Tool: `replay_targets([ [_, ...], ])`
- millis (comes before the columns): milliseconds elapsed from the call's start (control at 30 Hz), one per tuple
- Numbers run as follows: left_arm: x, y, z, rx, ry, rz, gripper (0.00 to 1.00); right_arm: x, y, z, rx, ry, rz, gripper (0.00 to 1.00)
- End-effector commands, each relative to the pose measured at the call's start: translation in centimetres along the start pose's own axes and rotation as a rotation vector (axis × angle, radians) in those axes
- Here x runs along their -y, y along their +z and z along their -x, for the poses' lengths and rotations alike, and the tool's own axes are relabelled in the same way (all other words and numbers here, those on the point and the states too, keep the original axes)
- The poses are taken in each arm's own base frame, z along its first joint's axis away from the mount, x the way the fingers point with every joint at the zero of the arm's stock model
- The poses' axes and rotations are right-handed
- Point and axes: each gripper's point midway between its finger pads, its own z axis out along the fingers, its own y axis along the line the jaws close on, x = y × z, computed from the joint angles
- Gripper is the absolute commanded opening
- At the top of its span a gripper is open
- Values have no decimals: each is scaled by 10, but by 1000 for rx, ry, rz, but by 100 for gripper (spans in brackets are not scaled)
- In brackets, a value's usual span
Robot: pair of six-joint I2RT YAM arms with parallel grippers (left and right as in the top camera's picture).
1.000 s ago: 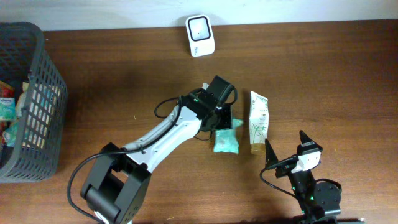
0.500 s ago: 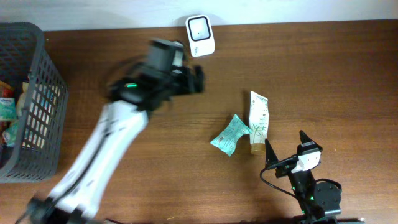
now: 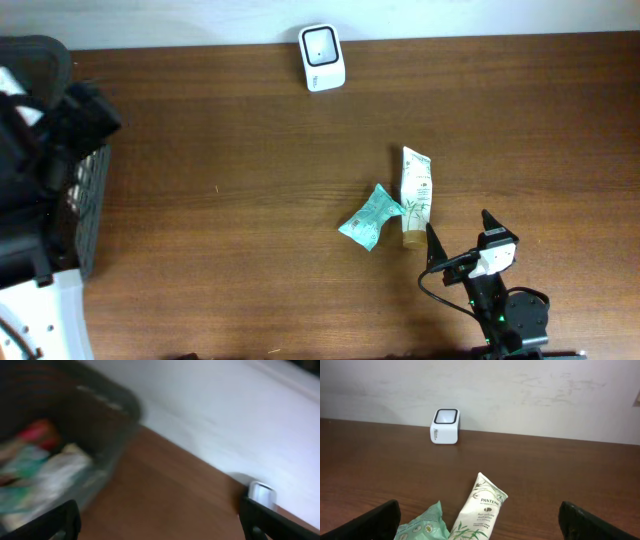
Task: Scan the item barcode
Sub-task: 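Move the left gripper back into the basket and grasp a small tissue pack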
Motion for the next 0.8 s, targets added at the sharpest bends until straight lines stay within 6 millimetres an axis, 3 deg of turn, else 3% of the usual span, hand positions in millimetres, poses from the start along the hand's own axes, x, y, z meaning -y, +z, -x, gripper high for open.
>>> replay_targets([
  [0,-43,2,10,23,-20,150,99,1,0,-2,-3,5,-2,99],
  [267,-96,33,-1,-73,22,281,100,1,0,-2,-3,5,-2,99],
  [567,-191,74,-19,-202,6,451,100,1,0,-2,-3,5,-1,99],
  [767,-214,105,-30,-284,198,445,98,1,0,-2,-3,5,-2,99],
])
